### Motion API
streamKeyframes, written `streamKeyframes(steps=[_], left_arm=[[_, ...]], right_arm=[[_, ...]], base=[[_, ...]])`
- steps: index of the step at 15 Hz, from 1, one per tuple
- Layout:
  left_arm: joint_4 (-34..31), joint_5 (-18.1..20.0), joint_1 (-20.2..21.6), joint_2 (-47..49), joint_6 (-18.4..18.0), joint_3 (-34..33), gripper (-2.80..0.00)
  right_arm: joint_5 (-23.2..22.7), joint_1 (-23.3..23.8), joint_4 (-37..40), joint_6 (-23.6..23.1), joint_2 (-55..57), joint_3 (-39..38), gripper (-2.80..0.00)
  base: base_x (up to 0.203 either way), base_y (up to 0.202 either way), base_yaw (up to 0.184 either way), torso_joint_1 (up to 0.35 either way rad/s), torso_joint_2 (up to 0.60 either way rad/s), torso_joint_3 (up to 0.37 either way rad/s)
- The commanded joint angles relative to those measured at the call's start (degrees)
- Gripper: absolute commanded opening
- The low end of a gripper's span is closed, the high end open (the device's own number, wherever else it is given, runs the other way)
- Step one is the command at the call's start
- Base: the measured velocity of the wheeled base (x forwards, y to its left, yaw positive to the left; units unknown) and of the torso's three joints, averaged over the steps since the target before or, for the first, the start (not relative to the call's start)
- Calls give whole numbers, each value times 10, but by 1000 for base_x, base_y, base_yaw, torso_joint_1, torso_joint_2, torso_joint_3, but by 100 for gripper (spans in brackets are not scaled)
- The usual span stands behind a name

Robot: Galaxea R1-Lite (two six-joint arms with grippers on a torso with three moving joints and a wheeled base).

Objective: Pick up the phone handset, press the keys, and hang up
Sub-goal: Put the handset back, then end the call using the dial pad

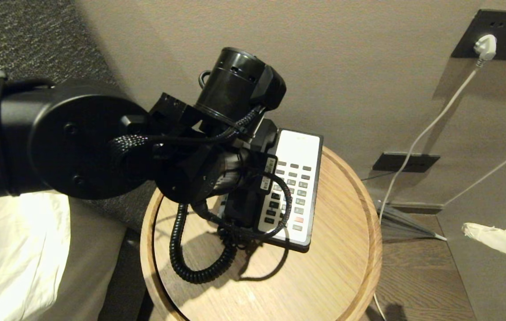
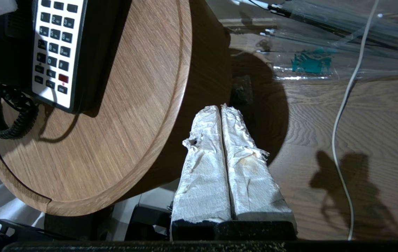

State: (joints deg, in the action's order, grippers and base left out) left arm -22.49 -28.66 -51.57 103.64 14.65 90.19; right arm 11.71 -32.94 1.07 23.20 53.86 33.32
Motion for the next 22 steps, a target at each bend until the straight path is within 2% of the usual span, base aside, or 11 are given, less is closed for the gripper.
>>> streamKeyframes(steps=[1, 2, 6, 13, 14, 17, 19, 22], left_arm=[[-1, -1, 0, 5, 1, 1, -280], [1, -1, 0, 5, 2, 4, 0], [-1, 1, -1, 6, 7, 29, 0], [-7, 2, -4, -69, 10, 5, 0], [-5, 4, -4, -84, 11, -10, -280], [-8, 8, -10, -120, 53, -23, -280], [-8, 8, -20, -146, 57, -35, -280], [-7, 6, -57, -183, 58, -41, -280]], right_arm=[[1, 0, 1, 1, -4, -4, -280], [1, 0, 0, 1, -5, -7, -280], [1, 0, 0, 1, -8, -16, -280], [3, 0, 0, 1, -28, -53, -280], [3, 0, 0, 1, -30, -58, -280], [-2, -1, -4, 1, -18, -48, -280], [-4, -2, -5, 0, 6, -26, -280], [-22, -5, -5, -2, 59, 23, -280]], base=[[0, 0, 0, 0, 0, 0], [0, 0, 0, 0, 0, 0], [0, 0, 0, 0, 0, 0], [0, 0, 0, 0, 0, 0], [0, 0, 0, 0, 0, 0], [0, 0, 0, 0, 0, 0], [0, 0, 0, 0, 0, 0], [0, 0, 0, 0, 0, 0]])
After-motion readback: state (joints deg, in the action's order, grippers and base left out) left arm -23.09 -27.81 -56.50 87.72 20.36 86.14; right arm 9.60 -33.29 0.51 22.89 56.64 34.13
